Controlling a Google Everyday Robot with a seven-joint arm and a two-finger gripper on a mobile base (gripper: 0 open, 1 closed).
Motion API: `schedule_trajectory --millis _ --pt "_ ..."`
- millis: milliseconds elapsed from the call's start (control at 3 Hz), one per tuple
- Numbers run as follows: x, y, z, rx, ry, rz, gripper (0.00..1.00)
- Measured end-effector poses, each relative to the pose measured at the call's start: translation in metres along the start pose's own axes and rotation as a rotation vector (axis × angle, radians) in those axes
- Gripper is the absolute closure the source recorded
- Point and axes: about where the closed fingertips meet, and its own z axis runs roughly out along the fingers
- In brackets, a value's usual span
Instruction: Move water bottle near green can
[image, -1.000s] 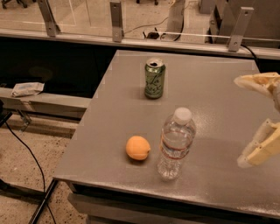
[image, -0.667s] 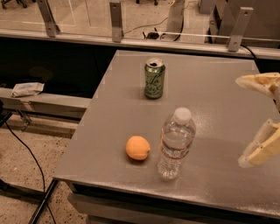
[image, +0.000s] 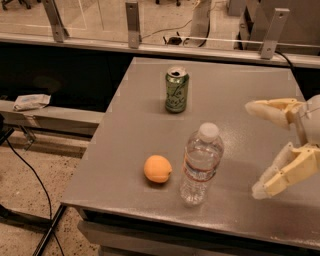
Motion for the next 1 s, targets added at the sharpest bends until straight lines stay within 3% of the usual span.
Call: schedule_trajectory --millis 333,667,1000 --pt "-0.017 0.012 0.018 -0.080 -0.156 0.054 0.00" --pt "-0.035 0.020 0.028 -0.103 -0.252 0.064 0.00" --pt "-0.048 0.024 0.040 -0.069 -0.294 0.044 0.00"
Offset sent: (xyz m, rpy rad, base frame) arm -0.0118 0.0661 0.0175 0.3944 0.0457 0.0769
